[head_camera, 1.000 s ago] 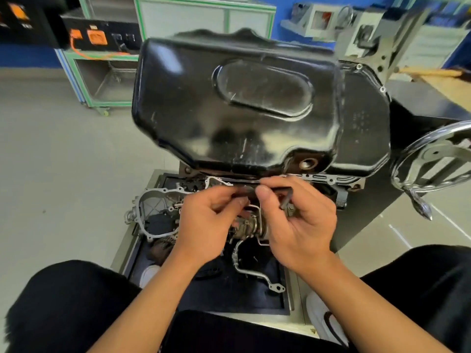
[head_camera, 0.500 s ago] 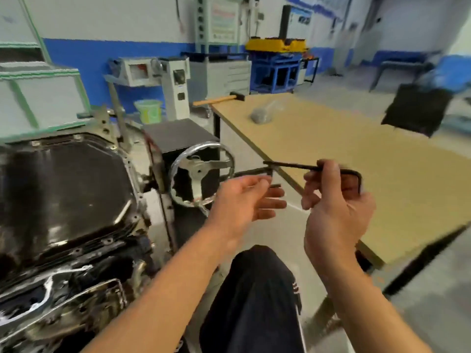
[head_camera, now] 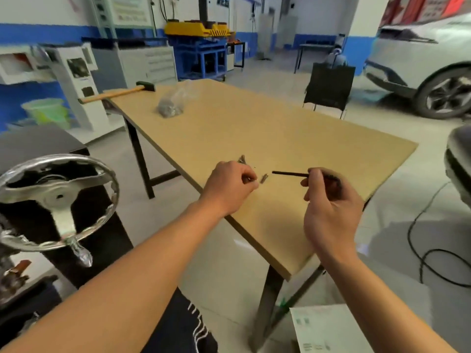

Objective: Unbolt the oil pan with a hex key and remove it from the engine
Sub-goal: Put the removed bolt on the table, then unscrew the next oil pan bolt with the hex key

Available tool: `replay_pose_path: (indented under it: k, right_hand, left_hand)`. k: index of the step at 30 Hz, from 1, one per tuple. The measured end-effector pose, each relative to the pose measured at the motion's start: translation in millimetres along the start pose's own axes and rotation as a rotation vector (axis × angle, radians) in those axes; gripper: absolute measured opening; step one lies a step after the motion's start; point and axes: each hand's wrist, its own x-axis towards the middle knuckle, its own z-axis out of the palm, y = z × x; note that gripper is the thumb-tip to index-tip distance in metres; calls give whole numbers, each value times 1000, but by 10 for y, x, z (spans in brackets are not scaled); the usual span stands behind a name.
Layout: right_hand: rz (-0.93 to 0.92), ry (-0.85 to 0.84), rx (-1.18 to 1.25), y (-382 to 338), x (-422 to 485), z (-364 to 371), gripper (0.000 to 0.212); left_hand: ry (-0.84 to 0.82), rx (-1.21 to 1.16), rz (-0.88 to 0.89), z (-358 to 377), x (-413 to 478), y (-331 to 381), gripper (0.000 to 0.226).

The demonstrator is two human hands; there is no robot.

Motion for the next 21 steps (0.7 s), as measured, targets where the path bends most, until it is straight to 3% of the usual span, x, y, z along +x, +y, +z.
replay_pose_path:
  k: [13,18,21]
  right_hand:
    - [17,-204,-102,-38,-86,72,22]
    - [-119,-453,-73,-448,-426,421,23]
    - [-273,-647,-15,-841,-740,783,25]
  left_hand:
    - [-38,-111,-36,-124,-335,12,34]
    - [22,-129,151,-773,-1040,-30,28]
    - [141,-40,221,-1319,-1512,-153,21]
